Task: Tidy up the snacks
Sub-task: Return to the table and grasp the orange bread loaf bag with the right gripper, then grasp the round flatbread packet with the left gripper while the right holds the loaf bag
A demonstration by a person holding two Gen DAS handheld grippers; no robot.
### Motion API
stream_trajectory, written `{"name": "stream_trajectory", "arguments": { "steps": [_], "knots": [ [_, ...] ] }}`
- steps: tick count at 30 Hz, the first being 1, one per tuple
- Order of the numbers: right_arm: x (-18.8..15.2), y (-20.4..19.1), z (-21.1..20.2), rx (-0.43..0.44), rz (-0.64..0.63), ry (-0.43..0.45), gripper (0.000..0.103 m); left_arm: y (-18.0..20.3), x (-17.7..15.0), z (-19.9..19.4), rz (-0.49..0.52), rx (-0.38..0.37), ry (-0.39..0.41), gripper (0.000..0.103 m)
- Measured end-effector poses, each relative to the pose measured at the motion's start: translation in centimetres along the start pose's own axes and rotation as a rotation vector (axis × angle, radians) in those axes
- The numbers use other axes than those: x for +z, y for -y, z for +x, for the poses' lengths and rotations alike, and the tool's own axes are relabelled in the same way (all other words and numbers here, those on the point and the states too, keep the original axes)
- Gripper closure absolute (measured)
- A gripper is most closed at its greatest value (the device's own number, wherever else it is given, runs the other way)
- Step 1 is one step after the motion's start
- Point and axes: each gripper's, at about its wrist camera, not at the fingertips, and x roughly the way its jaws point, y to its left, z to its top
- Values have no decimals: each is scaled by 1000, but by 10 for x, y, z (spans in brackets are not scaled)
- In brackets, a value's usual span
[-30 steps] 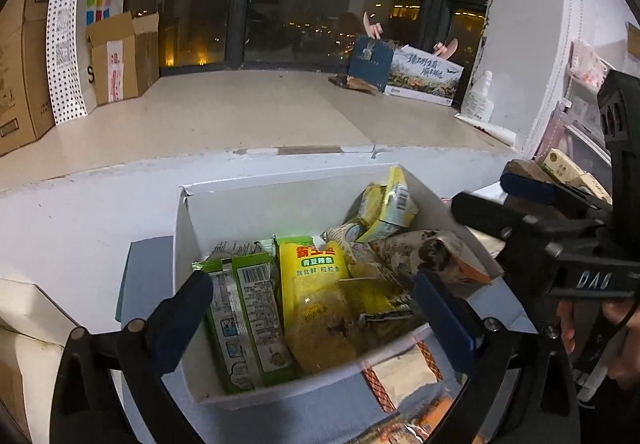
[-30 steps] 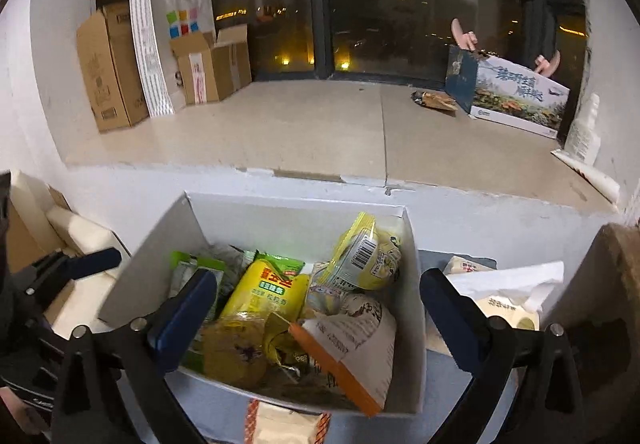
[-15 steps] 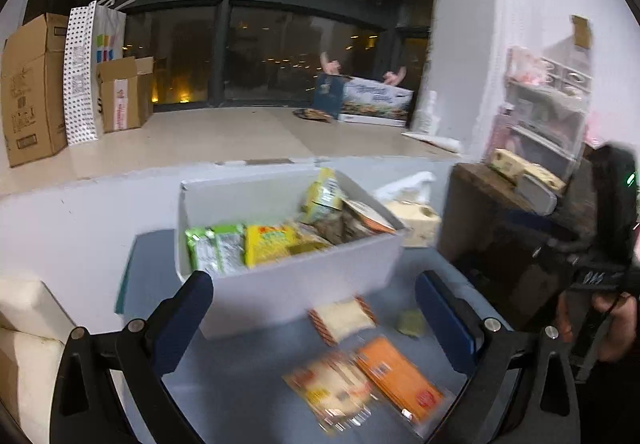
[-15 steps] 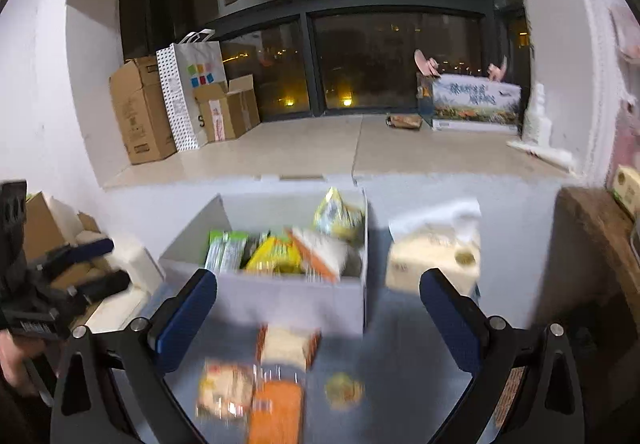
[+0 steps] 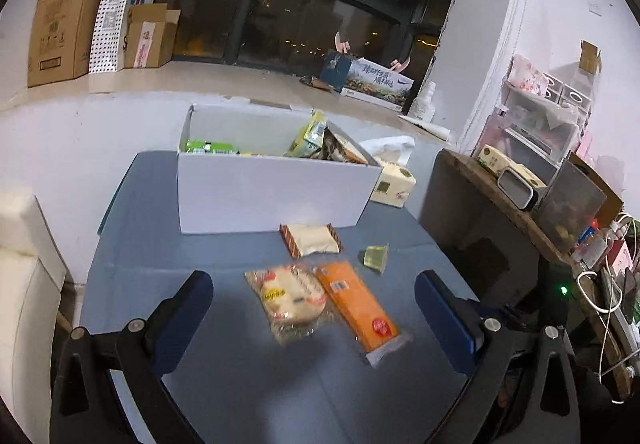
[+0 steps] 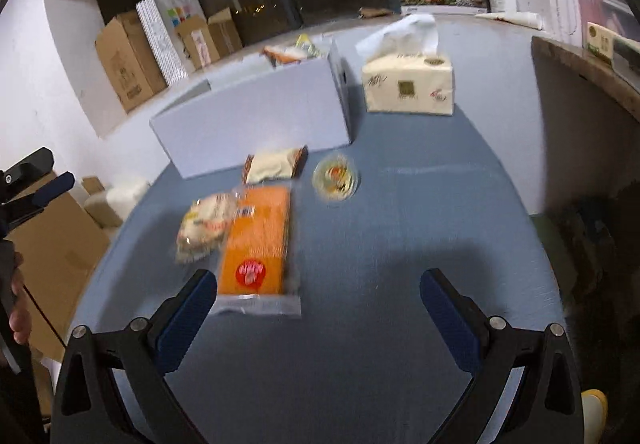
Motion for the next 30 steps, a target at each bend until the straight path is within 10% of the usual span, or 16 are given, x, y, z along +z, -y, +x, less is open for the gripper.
{"name": "stream_trajectory", "arguments": {
  "steps": [11,21,25,30],
  "knots": [
    [21,-31,64,88,-38,-167,0,-8,-19,4,-32,-9,-45,0],
    [23,-79,123,-112,-260,-271,1,-20,-16,17,-40,12,-73,0],
    [21,-78,113,-97,-280,-240,39,-20,-15,23,-30,24,-78,0],
    [18,-66,99,-58,-267,-245,44,-18,-12,33,-20,11,-88,0]
  ]
}}
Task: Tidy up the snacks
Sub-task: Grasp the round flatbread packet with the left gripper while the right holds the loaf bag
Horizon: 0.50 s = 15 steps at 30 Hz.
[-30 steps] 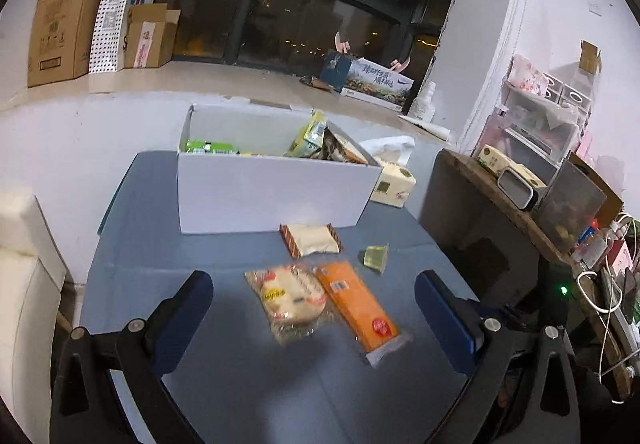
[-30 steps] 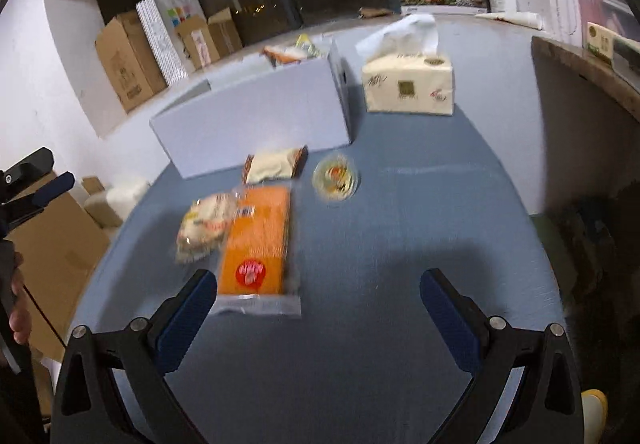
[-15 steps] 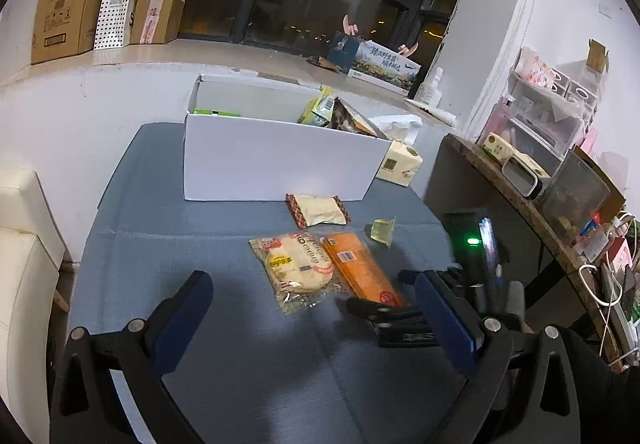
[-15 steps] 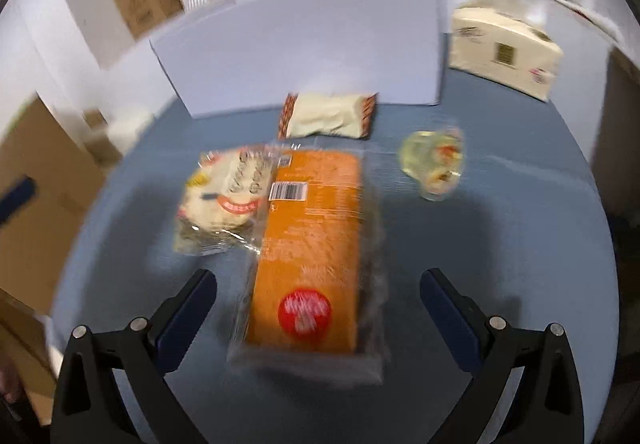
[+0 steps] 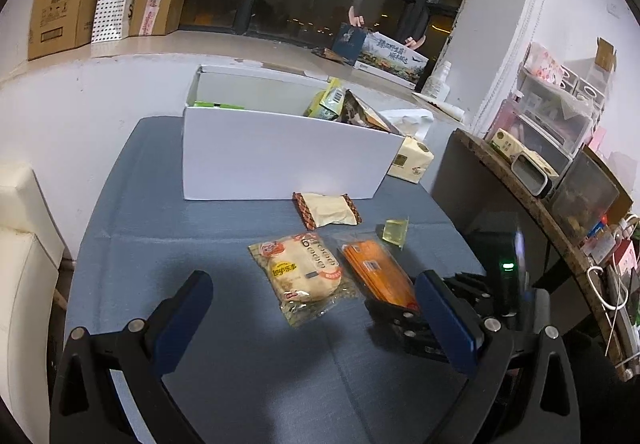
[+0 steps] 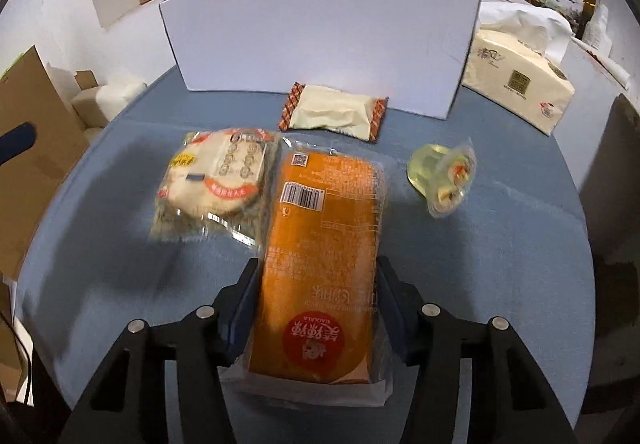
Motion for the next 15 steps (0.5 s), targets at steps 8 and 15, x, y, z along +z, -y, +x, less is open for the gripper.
{"name": "stream_trajectory", "arguments": {
  "steps": [8,15],
  "knots": [
    [-21,28,-70,76,128,154,44,7,12,46,17,-12,-79,0],
    [-40,60,-118,94,240,256,44,17,11,112,18,21,-203,0]
  ]
}}
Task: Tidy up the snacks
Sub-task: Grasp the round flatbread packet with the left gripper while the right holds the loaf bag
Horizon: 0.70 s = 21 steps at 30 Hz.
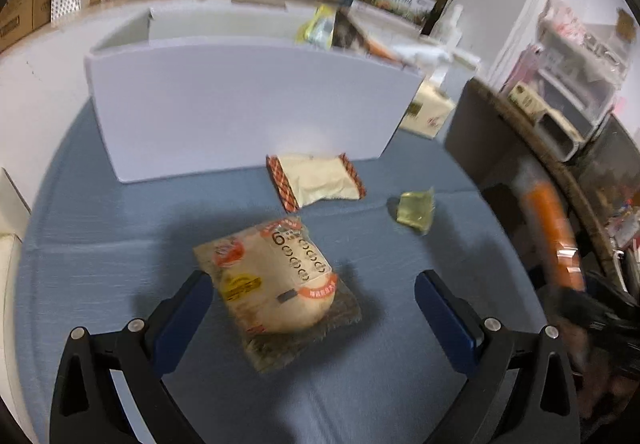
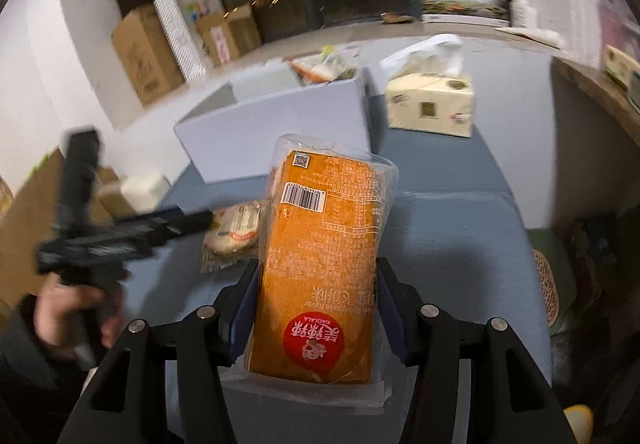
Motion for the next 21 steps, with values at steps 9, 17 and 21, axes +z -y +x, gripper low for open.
{"name": "stream_trajectory", "arguments": {
  "steps": [9,17,21],
  "knots": [
    [-5,11,-12,6,43,19,44,2,-1,45,43,178,-54,0],
    [-7,8,-7,11,28,5,44,-2,-1,50,89,267,-48,0],
    [-7,6,-2,12,21,-4,44,-2,-6,44,110,256,-26,9]
  ]
}}
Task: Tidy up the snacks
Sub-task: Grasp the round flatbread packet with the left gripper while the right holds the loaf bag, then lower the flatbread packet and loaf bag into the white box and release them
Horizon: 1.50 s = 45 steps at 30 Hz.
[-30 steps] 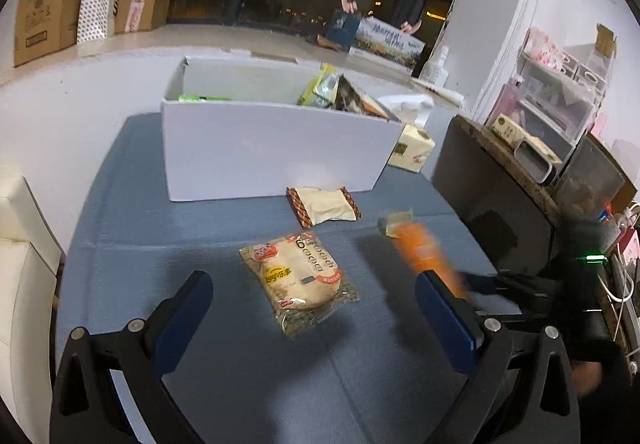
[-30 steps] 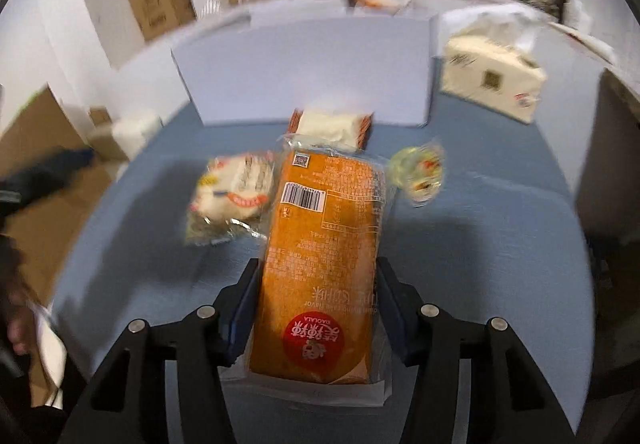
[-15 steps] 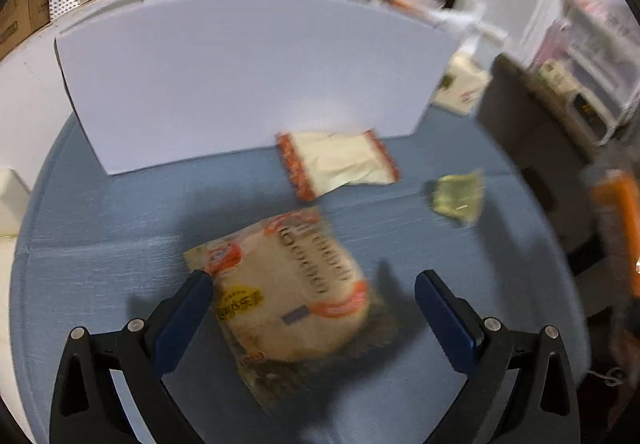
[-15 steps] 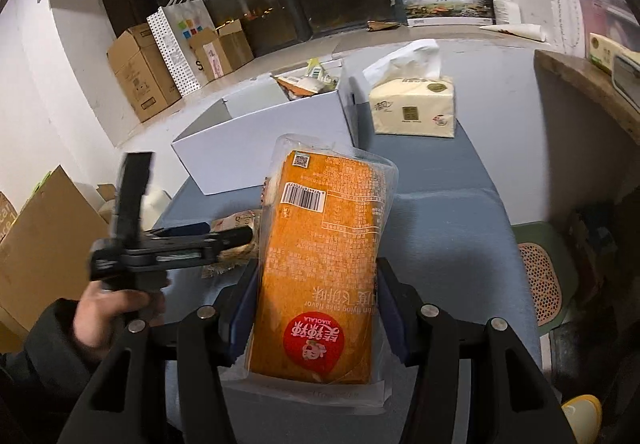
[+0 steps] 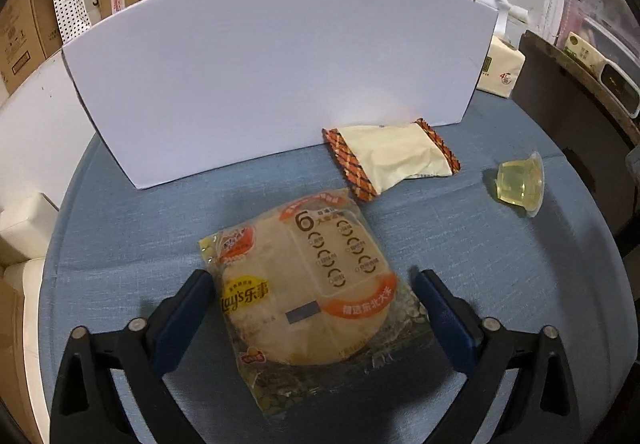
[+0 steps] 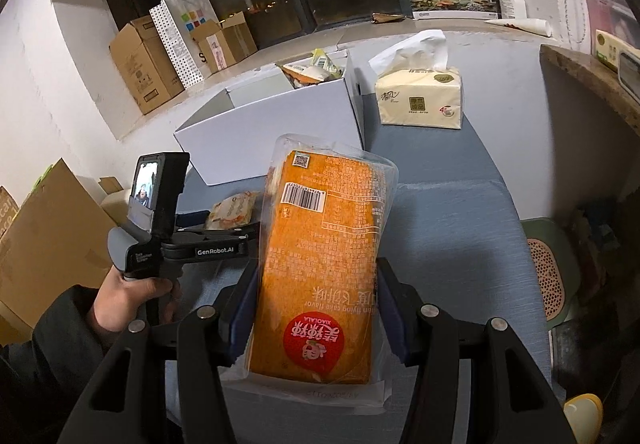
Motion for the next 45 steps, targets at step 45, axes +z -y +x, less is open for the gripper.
{"name": "stream_trajectory", "arguments": {
  "steps": [45],
  "knots": [
    [268,-98,175,-102,-243,25,43,-119,197,-46,-74,-158,261,24]
  ]
}}
